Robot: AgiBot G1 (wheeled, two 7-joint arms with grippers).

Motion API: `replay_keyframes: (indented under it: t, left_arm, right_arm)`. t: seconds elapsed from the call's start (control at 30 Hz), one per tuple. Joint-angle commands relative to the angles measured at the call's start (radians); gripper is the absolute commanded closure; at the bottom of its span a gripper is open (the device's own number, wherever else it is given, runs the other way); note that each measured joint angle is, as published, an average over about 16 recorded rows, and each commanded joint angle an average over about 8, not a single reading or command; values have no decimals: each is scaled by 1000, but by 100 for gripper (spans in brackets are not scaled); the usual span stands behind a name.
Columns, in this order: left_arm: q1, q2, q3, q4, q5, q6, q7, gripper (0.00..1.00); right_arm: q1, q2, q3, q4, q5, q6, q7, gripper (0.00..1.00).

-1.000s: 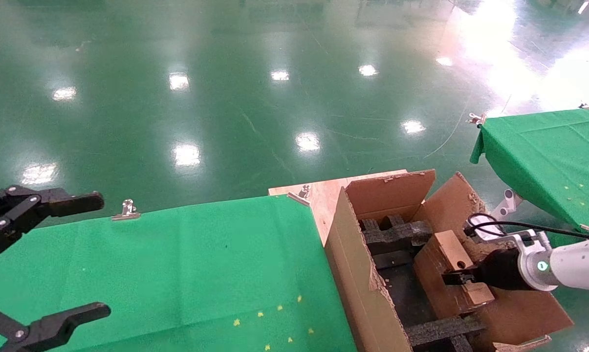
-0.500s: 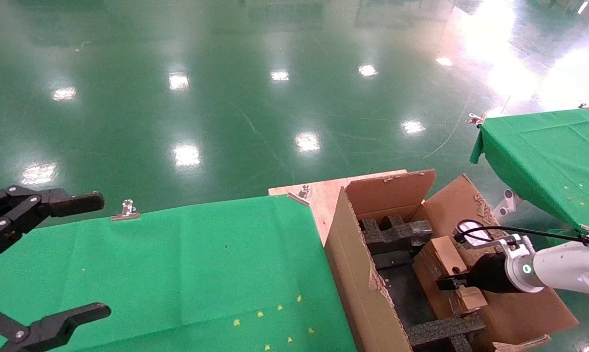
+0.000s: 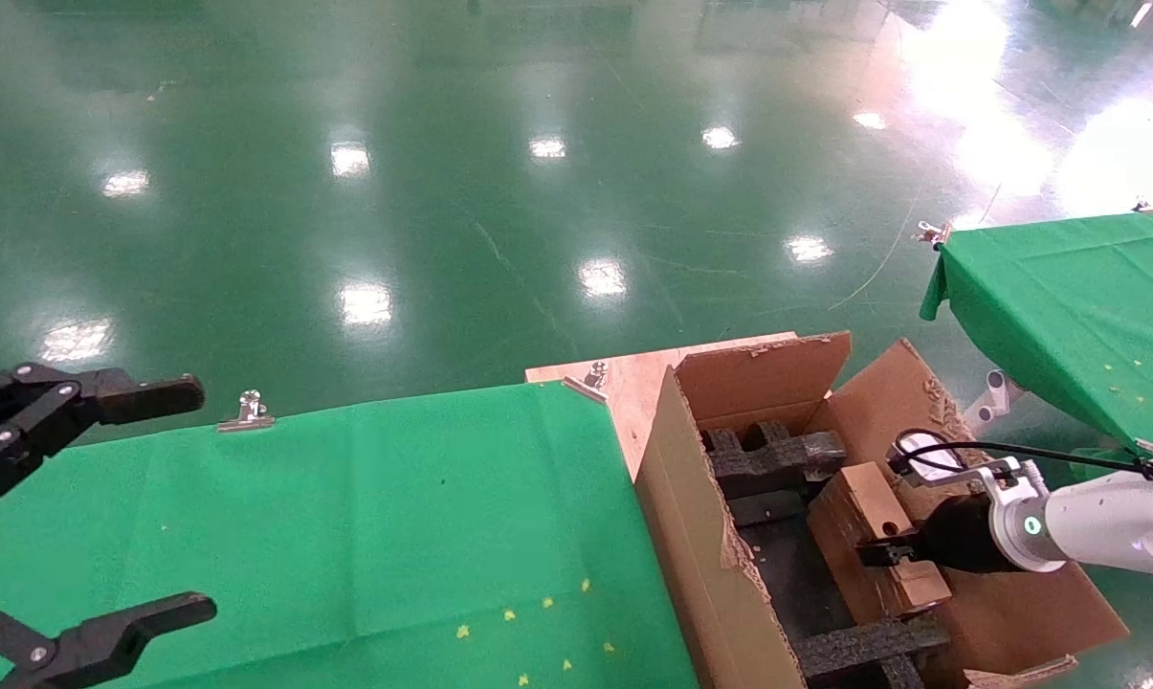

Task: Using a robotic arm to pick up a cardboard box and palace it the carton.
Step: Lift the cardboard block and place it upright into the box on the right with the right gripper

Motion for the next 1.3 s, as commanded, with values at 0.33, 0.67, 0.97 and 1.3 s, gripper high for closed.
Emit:
replay_keyframes:
  t: [0.33, 0.67, 0.97, 1.3]
  left_arm:
    - [0, 0, 1, 0, 0, 0, 0, 0]
    - [0, 0, 1, 1, -1, 0, 1, 0]
    - [-1, 0, 2, 1, -1, 0, 1, 0]
    - [-1, -1, 2, 1, -1, -1, 1, 0]
  right_arm:
    - [19, 8, 4, 6, 2, 0, 4, 0]
    - [55, 30, 11, 29, 3, 0, 7, 0]
    - [194, 65, 51, 120, -5, 3, -33, 0]
    - [414, 140, 143, 368, 22, -113, -123, 0]
